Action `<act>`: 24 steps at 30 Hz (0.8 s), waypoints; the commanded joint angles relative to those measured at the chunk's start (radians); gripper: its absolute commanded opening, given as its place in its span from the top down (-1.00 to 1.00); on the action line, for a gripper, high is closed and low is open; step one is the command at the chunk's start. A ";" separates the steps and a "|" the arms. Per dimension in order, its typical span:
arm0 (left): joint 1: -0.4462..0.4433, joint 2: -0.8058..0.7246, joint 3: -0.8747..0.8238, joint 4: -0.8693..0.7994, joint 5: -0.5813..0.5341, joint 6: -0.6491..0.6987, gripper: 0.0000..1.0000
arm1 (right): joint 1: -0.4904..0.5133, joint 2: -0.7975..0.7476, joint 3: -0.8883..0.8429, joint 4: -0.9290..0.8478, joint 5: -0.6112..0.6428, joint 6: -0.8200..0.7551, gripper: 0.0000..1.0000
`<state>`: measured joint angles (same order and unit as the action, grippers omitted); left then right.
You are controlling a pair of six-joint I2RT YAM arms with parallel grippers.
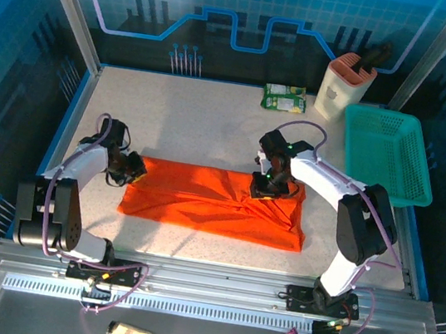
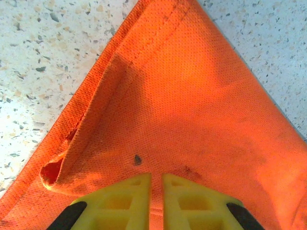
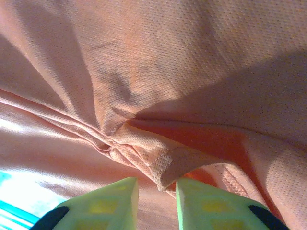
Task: Fold the inside-out t-shirt
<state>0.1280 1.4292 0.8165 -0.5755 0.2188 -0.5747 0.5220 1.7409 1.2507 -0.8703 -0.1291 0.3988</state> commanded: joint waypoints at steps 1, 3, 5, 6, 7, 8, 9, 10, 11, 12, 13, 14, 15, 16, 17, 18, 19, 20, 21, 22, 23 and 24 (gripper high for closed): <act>0.005 -0.024 0.018 -0.035 0.026 0.004 0.71 | 0.025 -0.004 -0.007 -0.011 -0.021 0.010 0.52; 0.005 -0.030 0.018 -0.034 0.030 0.003 0.72 | 0.035 -0.010 -0.010 -0.016 -0.017 0.019 0.56; 0.005 -0.032 0.019 -0.035 0.030 0.004 0.71 | 0.047 -0.015 -0.017 -0.016 -0.012 0.033 0.60; 0.005 -0.031 0.019 -0.035 0.028 0.006 0.71 | 0.052 -0.015 -0.020 -0.017 -0.012 0.038 0.61; 0.005 -0.030 0.018 -0.036 0.031 0.008 0.71 | 0.059 -0.015 -0.022 -0.015 -0.008 0.043 0.63; 0.005 -0.030 0.017 -0.037 0.031 0.009 0.71 | 0.065 -0.017 -0.025 -0.015 -0.004 0.050 0.64; 0.005 -0.030 0.016 -0.037 0.031 0.010 0.71 | 0.070 -0.019 -0.028 -0.012 0.000 0.056 0.67; 0.005 -0.031 0.013 -0.034 0.031 0.011 0.71 | 0.076 -0.019 -0.029 -0.012 0.004 0.064 0.71; 0.005 -0.032 0.009 -0.033 0.032 0.013 0.71 | 0.080 -0.021 -0.031 -0.011 0.007 0.072 0.74; 0.005 -0.033 0.007 -0.033 0.033 0.013 0.71 | 0.085 -0.024 -0.034 -0.011 0.011 0.081 0.76; 0.005 -0.035 0.006 -0.034 0.034 0.014 0.72 | 0.090 -0.031 -0.038 -0.012 0.019 0.092 0.79; 0.006 -0.038 0.005 -0.035 0.037 0.015 0.72 | 0.094 -0.039 -0.043 -0.012 0.024 0.104 0.82; 0.005 -0.041 0.005 -0.035 0.037 0.016 0.72 | 0.098 -0.050 -0.049 -0.011 0.027 0.117 0.85; 0.005 -0.044 0.005 -0.035 0.039 0.016 0.71 | 0.105 -0.061 -0.056 -0.009 0.028 0.132 0.89; 0.005 -0.047 0.005 -0.037 0.041 0.018 0.71 | 0.113 -0.074 -0.064 -0.004 0.026 0.149 0.92; 0.005 -0.049 0.005 -0.037 0.042 0.017 0.71 | 0.123 -0.081 -0.070 0.000 0.022 0.162 0.96; 0.005 -0.049 0.005 -0.037 0.044 0.019 0.71 | 0.133 -0.088 -0.076 0.005 0.017 0.178 0.98; 0.005 -0.049 0.007 -0.037 0.047 0.020 0.71 | 0.142 -0.091 -0.082 0.010 0.007 0.194 0.99; 0.005 -0.048 0.008 -0.036 0.051 0.021 0.69 | 0.148 -0.092 -0.087 0.013 -0.005 0.207 0.99; 0.005 -0.049 0.010 -0.038 0.058 0.021 0.69 | 0.155 -0.091 -0.092 0.019 -0.023 0.223 1.00; 0.005 -0.048 0.012 -0.038 0.065 0.021 0.69 | 0.162 -0.090 -0.095 0.020 -0.032 0.236 1.00; 0.005 -0.050 0.016 -0.038 0.075 0.019 0.69 | 0.171 -0.090 -0.101 0.027 -0.041 0.251 1.00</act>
<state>0.1280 1.4029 0.8165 -0.5793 0.2485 -0.5735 0.6682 1.6650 1.1728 -0.8513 -0.1299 0.5793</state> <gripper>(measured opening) 0.154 0.066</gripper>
